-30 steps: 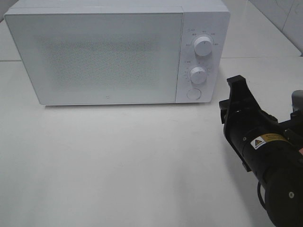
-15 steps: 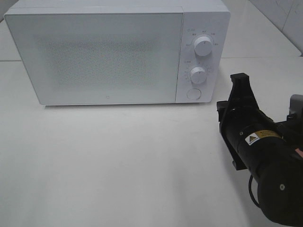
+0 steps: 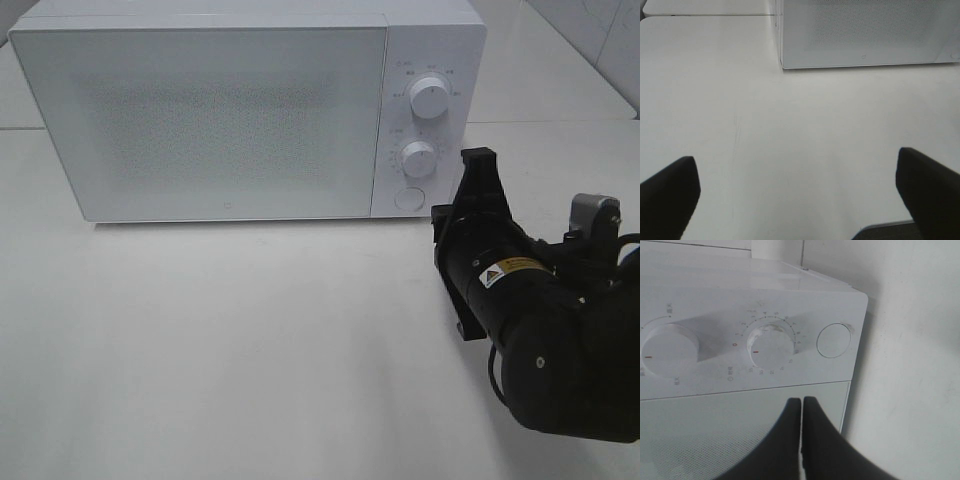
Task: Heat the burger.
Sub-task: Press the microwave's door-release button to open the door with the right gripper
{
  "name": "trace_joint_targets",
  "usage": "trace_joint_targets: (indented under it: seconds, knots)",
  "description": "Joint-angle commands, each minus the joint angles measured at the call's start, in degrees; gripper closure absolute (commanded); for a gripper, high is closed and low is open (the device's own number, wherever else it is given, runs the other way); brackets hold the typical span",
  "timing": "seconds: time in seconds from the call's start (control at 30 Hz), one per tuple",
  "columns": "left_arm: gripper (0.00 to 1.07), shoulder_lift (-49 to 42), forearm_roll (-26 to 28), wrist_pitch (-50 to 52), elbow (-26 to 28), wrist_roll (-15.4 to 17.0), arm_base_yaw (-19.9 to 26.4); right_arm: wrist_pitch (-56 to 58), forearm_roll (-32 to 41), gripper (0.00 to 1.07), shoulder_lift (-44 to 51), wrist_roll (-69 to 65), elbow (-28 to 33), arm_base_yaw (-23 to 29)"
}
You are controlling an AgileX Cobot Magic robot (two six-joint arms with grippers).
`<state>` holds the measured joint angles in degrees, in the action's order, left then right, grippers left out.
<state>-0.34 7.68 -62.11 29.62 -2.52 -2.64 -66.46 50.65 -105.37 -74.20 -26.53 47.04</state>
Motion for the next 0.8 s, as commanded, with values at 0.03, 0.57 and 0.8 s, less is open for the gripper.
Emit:
trace_joint_targets:
  seconds: [0.03, 0.57, 0.8]
  knots:
    - [0.07, -0.3, 0.5, 0.8, -0.1, 0.1, 0.1, 0.3, -0.7, 1.07, -3.0, -2.5, -1.9, -0.4]
    - [0.07, -0.3, 0.5, 0.8, -0.1, 0.1, 0.1, 5.3, -4.1, 1.07, -9.3, -3.8, -9.2, -4.9]
    - [0.07, -0.3, 0.5, 0.8, -0.1, 0.1, 0.1, 8.0, -6.7, 1.07, -11.5, -3.0, -12.7, -8.1]
